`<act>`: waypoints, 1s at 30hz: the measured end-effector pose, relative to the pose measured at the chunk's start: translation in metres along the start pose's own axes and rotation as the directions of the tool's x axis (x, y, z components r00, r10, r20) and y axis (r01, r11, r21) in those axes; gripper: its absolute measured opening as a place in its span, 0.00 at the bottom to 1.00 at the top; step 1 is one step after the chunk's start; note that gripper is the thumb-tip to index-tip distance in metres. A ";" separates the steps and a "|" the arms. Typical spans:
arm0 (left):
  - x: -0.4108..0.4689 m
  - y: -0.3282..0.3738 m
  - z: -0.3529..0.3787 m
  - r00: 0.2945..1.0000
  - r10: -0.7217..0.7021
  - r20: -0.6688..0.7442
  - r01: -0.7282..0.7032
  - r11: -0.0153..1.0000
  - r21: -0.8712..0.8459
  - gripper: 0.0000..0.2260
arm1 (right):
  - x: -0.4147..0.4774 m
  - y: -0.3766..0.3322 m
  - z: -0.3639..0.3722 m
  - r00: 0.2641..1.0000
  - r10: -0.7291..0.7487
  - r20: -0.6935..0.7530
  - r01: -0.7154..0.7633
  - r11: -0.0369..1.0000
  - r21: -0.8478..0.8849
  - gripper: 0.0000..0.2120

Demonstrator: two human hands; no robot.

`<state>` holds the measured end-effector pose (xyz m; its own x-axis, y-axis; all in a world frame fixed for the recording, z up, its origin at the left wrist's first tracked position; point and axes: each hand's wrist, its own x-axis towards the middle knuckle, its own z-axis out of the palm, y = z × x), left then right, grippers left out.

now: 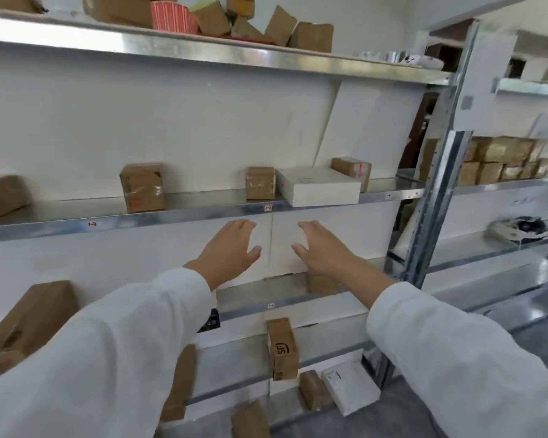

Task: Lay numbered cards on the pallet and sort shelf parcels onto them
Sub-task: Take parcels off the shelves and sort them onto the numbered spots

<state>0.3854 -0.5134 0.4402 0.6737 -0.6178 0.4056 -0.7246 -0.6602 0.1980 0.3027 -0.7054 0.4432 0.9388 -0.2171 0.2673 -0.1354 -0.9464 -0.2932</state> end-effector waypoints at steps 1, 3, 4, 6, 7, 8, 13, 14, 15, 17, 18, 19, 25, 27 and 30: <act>0.014 0.011 0.000 1.000 0.010 0.001 -0.010 1.000 0.012 0.26 | 0.005 0.011 -0.011 1.000 -0.002 -0.011 0.001 1.000 -0.015 0.29; 0.040 0.029 0.001 1.000 0.028 0.004 -0.028 0.999 0.029 0.25 | 0.014 0.032 -0.030 0.999 -0.011 -0.031 0.010 0.999 -0.052 0.28; 0.051 0.037 0.000 0.999 0.037 0.003 -0.037 0.999 0.036 0.25 | 0.018 0.041 -0.039 0.999 -0.013 -0.040 0.011 0.998 -0.064 0.28; 0.073 0.050 -0.002 0.999 0.053 -0.006 -0.052 0.997 0.064 0.23 | 0.025 0.056 -0.054 0.998 -0.008 -0.054 0.004 0.998 -0.065 0.29; 0.083 0.055 -0.003 0.998 0.057 -0.011 -0.056 0.995 0.077 0.21 | 0.028 0.064 -0.061 0.998 -0.004 -0.059 0.000 0.998 -0.059 0.29; 0.093 0.058 -0.004 0.998 0.059 -0.011 -0.058 0.995 0.080 0.20 | 0.032 0.071 -0.067 0.998 0.004 -0.060 -0.007 0.999 -0.051 0.30; 0.142 0.069 -0.004 0.991 0.130 -0.030 -0.128 0.990 0.067 0.21 | 0.060 0.100 -0.089 0.997 0.039 -0.066 -0.042 0.998 -0.046 0.29; 0.151 0.069 -0.001 0.990 0.139 -0.037 -0.136 0.989 0.064 0.22 | 0.067 0.104 -0.091 0.996 0.043 -0.074 -0.047 0.997 -0.054 0.29; 0.160 0.070 0.002 0.990 0.134 -0.035 -0.132 0.990 0.051 0.24 | 0.074 0.108 -0.093 0.996 0.049 -0.079 -0.053 0.997 -0.056 0.29; 0.177 0.070 0.011 0.994 0.108 -0.014 -0.108 0.994 0.035 0.27 | 0.089 0.114 -0.094 0.995 0.064 -0.075 -0.068 0.996 -0.055 0.29; 0.186 0.070 0.016 0.995 0.102 -0.012 -0.102 0.994 0.050 0.28 | 0.098 0.116 -0.093 0.995 0.069 -0.068 -0.073 0.995 -0.064 0.30; 0.196 0.068 0.021 0.995 0.102 -0.018 -0.100 0.992 0.070 0.28 | 0.107 0.119 -0.092 0.995 0.071 -0.063 -0.076 0.994 -0.079 0.30; 0.264 0.051 0.038 0.997 0.073 0.020 -0.075 0.993 0.092 0.24 | 0.173 0.145 -0.092 0.986 0.155 -0.065 -0.160 0.984 -0.082 0.27; 0.288 0.043 0.044 0.998 0.040 0.041 -0.044 0.994 0.097 0.21 | 0.195 0.158 -0.092 0.973 0.223 -0.059 -0.226 0.973 -0.042 0.26; 0.314 0.031 0.054 0.998 0.002 0.063 -0.009 0.993 0.122 0.18 | 0.223 0.176 -0.085 0.964 0.262 -0.049 -0.260 0.965 0.046 0.27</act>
<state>0.5823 -0.7509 0.5258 0.6803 -0.6446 0.3488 -0.7078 -0.7014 0.0842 0.4612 -0.9407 0.5291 0.8541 -0.4687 0.2255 -0.3597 -0.8454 -0.3949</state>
